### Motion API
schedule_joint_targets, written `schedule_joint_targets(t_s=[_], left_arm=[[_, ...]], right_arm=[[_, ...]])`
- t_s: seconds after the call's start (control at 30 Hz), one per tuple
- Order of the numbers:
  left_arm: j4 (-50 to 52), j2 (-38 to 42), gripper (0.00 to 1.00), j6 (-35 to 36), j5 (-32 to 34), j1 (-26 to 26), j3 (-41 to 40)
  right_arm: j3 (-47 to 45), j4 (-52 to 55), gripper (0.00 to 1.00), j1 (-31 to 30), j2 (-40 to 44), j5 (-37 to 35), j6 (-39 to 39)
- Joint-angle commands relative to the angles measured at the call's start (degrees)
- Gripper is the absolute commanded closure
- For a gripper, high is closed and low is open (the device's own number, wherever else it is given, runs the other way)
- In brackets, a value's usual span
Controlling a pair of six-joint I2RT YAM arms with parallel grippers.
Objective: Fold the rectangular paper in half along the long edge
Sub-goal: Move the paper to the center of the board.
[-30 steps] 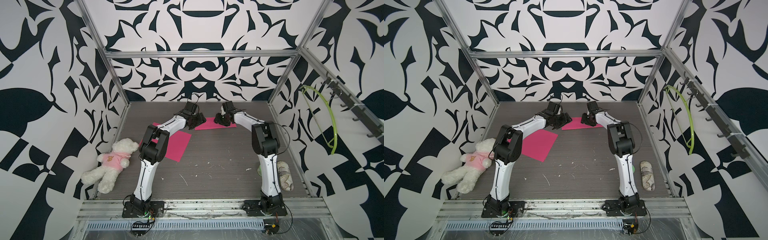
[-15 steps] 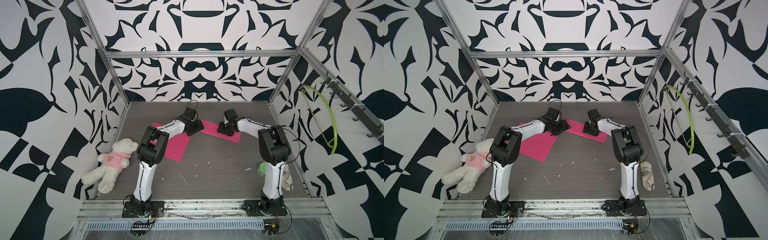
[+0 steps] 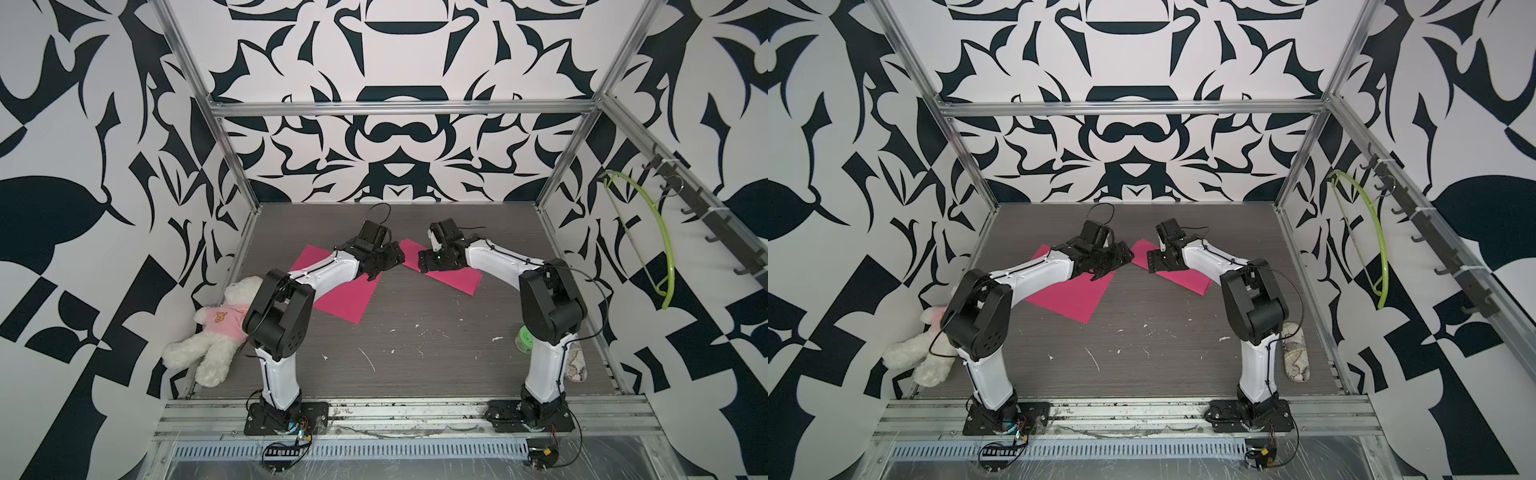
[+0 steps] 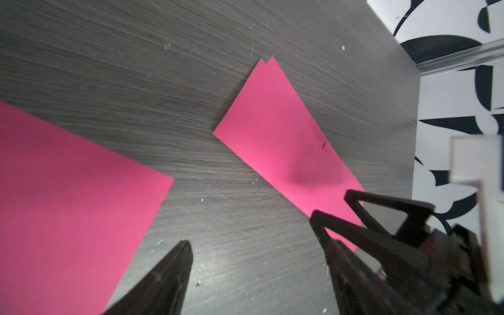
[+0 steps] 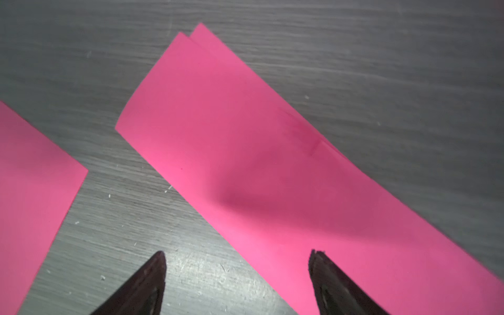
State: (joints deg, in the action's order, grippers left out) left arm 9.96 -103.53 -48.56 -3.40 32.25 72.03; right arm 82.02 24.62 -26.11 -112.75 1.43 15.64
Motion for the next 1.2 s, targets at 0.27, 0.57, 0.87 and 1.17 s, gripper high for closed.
schedule_joint_targets(t_s=[0.27, 0.57, 0.87, 1.17], left_arm=[[0.76, 10.86, 0.16, -0.20, 7.18, -0.13, -13.95], [1.99, 14.05, 0.16, 0.22, 9.11, -0.39, -17.19], [0.90, 11.64, 0.16, 0.39, 6.79, -0.43, -15.18], [0.25, 4.92, 0.16, 1.11, 3.02, 2.17, -7.48]], right_arm=[[12.82, 11.18, 0.31, -0.22, -10.18, -2.65, -6.67], [13.79, 12.67, 0.35, 5.01, -13.33, -3.54, -0.47], [4.18, 7.82, 0.39, 9.88, -7.45, 6.93, 13.04], [-4.31, 2.02, 0.54, 2.86, -0.67, 15.86, 15.46]])
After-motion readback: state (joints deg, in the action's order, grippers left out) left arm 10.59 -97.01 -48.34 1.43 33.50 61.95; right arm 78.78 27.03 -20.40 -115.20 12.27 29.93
